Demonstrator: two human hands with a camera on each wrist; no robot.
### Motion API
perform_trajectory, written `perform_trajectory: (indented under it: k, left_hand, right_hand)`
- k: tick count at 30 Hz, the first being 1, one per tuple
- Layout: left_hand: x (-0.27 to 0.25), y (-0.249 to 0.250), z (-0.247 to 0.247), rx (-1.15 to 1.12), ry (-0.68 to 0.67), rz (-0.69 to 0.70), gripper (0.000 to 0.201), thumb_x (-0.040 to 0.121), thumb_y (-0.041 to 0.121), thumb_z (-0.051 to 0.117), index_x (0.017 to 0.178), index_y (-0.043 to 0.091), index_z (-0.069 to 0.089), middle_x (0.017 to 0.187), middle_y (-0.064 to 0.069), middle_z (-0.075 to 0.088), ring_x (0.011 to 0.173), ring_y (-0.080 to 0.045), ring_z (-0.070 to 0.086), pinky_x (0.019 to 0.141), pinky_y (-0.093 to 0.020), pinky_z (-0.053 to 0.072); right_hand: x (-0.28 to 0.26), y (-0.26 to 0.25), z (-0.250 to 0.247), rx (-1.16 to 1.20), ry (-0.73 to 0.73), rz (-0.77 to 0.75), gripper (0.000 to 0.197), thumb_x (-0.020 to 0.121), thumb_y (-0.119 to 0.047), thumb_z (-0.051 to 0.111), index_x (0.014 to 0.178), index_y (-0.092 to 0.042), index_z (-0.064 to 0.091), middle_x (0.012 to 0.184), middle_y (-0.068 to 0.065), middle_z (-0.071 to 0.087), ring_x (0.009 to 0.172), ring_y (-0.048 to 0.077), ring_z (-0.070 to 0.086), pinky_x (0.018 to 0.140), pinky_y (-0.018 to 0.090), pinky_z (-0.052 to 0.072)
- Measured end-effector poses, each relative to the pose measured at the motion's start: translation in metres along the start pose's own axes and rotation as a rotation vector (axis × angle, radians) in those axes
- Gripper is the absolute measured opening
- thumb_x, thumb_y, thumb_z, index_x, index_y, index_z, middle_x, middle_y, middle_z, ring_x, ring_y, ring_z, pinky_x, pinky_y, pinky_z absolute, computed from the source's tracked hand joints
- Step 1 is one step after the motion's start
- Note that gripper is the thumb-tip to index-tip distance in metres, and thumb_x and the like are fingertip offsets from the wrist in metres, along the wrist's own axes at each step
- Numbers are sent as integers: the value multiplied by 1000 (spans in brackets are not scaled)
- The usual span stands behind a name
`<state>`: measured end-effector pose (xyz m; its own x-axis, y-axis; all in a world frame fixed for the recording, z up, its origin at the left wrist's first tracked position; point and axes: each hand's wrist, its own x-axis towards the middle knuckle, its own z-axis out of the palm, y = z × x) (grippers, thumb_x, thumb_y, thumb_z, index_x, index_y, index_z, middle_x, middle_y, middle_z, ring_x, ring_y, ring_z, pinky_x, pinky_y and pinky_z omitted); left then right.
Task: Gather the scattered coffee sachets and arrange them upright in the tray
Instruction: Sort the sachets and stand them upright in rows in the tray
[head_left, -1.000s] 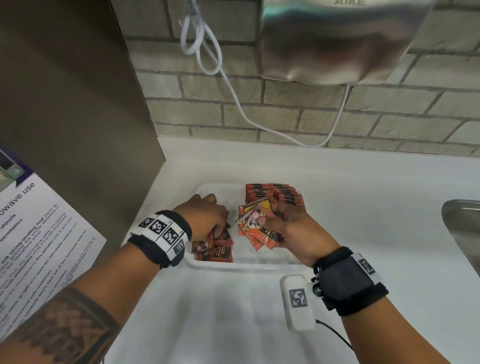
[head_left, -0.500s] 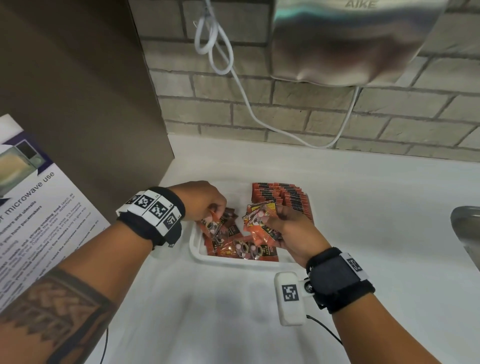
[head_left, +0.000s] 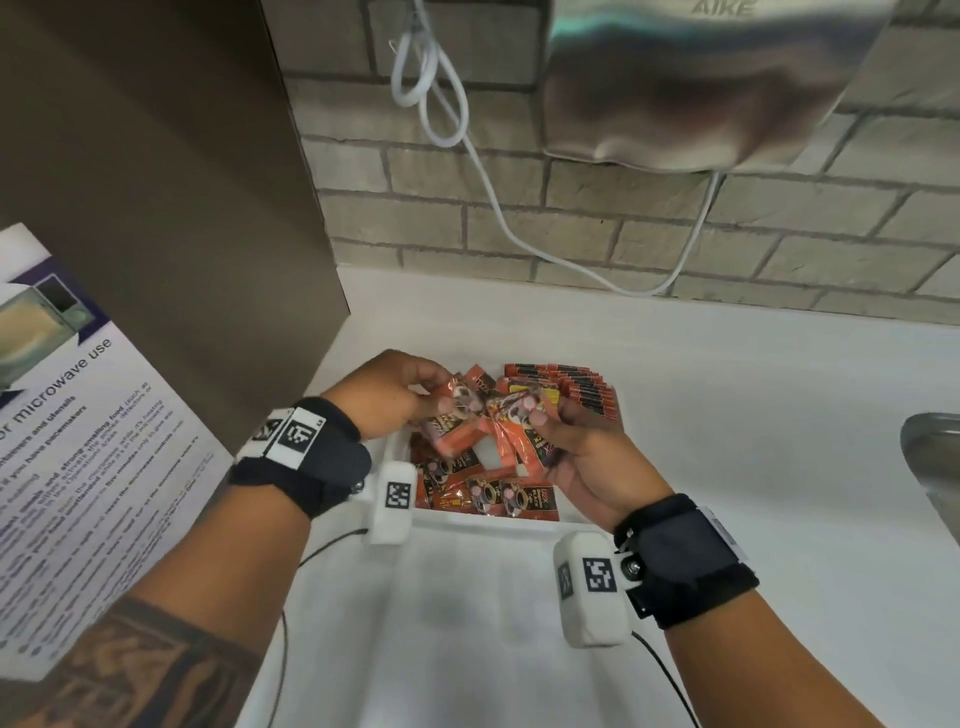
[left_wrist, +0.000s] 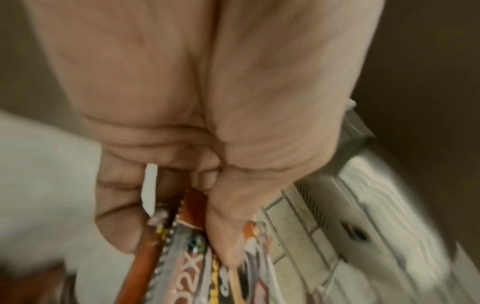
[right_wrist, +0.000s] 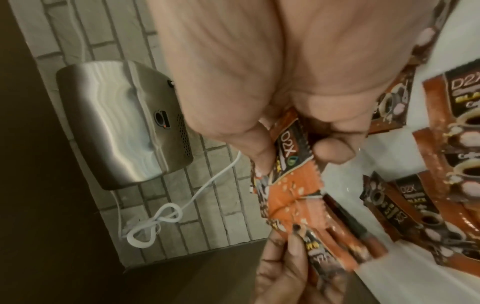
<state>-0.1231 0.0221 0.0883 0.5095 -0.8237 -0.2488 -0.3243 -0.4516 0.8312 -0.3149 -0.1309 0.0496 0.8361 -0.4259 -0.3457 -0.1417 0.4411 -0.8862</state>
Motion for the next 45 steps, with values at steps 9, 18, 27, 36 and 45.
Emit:
perform_trajectory:
  k: [9, 18, 27, 36, 45]
  left_hand:
    - [4, 25, 76, -1094, -68, -137, 36, 102, 18, 45, 130, -2, 56, 123, -28, 64, 106, -42, 66, 92, -58, 53]
    - [9, 47, 108, -1183, -87, -97, 55, 104, 44, 38, 138, 4, 53, 132, -22, 62, 117, -38, 62, 99, -58, 49]
    - [11, 43, 113, -1136, 87, 43, 52, 90, -2, 58, 138, 17, 53, 128, -20, 64, 103, -35, 67, 84, -56, 54]
    - [8, 20, 86, -1050, 125, 48, 33, 94, 9, 61, 127, 15, 59, 115, -16, 70, 98, -31, 69, 82, -47, 57]
    - [12, 0, 58, -892, 87, 107, 52, 85, -9, 68, 130, 12, 54, 121, -17, 69, 105, -31, 68, 88, -48, 57]
  right_hand:
    - [9, -23, 12, -104, 160, -163, 22, 101, -17, 57, 118, -4, 56, 109, 13, 74, 95, 29, 74, 75, 41, 59]
    - [7, -32, -8, -380, 178, -228, 39, 88, -48, 59, 112, -17, 57, 115, 8, 65, 99, 20, 69, 86, 41, 59]
    - [4, -33, -15, -598, 15, -234, 27, 103, -28, 51, 129, -24, 58, 111, 0, 72, 99, 18, 70, 87, 39, 58]
    - [7, -42, 2, -595, -82, -130, 23, 99, -24, 61, 121, -18, 65, 108, -1, 74, 87, 11, 74, 64, 28, 60]
    - [18, -36, 20, -342, 256, -193, 57, 54, -31, 93, 105, -22, 68, 104, 3, 76, 91, 20, 73, 80, 40, 60]
